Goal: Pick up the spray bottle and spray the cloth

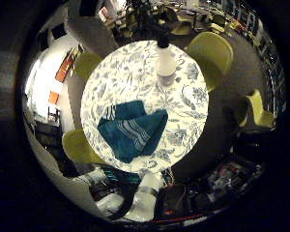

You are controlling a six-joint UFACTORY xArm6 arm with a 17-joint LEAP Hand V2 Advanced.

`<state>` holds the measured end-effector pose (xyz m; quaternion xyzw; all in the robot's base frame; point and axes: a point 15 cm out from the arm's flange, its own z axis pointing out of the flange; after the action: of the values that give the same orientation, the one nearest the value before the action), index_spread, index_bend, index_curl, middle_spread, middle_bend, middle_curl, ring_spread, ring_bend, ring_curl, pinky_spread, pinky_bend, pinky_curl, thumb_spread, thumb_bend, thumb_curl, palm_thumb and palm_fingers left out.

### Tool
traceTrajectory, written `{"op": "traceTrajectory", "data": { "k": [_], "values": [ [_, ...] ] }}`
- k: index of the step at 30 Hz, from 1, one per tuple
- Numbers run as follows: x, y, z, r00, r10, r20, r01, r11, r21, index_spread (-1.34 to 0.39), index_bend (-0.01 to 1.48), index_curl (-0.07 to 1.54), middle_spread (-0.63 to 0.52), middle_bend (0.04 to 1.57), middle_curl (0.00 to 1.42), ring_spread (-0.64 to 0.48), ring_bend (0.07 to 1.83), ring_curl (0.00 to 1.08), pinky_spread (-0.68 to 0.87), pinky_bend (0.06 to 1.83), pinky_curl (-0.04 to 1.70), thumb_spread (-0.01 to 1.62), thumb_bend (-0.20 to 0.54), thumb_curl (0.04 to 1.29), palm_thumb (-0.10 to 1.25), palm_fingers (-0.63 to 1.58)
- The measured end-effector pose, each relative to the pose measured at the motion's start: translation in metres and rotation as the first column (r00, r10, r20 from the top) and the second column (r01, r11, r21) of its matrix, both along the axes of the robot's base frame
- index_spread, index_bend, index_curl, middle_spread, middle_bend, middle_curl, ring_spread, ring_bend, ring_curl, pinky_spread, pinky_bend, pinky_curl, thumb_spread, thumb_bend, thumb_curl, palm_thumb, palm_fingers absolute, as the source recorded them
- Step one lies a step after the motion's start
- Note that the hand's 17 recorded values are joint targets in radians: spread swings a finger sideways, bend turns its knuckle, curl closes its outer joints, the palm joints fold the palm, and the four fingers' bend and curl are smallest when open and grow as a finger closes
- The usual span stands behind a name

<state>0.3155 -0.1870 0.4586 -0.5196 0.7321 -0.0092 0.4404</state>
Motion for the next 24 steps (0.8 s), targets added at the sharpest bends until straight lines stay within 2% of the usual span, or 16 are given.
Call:
{"op": "traceTrajectory", "data": {
  "k": [3,10,16,24],
  "values": [
    [-0.009,-0.011,-0.022,0.998,-0.045,0.031,0.043,0.996,0.078,-0.32,0.19,0.59,-0.16,0.63,0.62,-0.2,0.81,0.57,0.07,0.31,0.98,1.15,-0.022,0.39,0.65,0.44],
    [-0.032,-0.05,-0.055,0.983,-0.149,0.104,0.132,0.979,0.155,-0.25,0.17,0.51,-0.11,0.56,0.59,-0.13,0.75,0.55,0.1,0.39,0.96,1.14,-0.023,0.38,0.62,0.29],
    [-0.037,-0.083,-0.084,0.954,-0.236,0.187,0.186,0.949,0.253,-0.2,0.17,0.45,-0.04,0.51,0.56,-0.07,0.72,0.53,0.16,0.39,0.9,1.13,-0.021,0.37,0.62,0.21],
    [-0.043,-0.129,-0.12,0.918,-0.31,0.248,0.218,0.916,0.337,-0.16,0.16,0.38,0.1,0.34,0.45,0.13,0.52,0.42,0.36,0.35,0.69,1.08,-0.027,0.33,0.55,0.06]
  ]
}}
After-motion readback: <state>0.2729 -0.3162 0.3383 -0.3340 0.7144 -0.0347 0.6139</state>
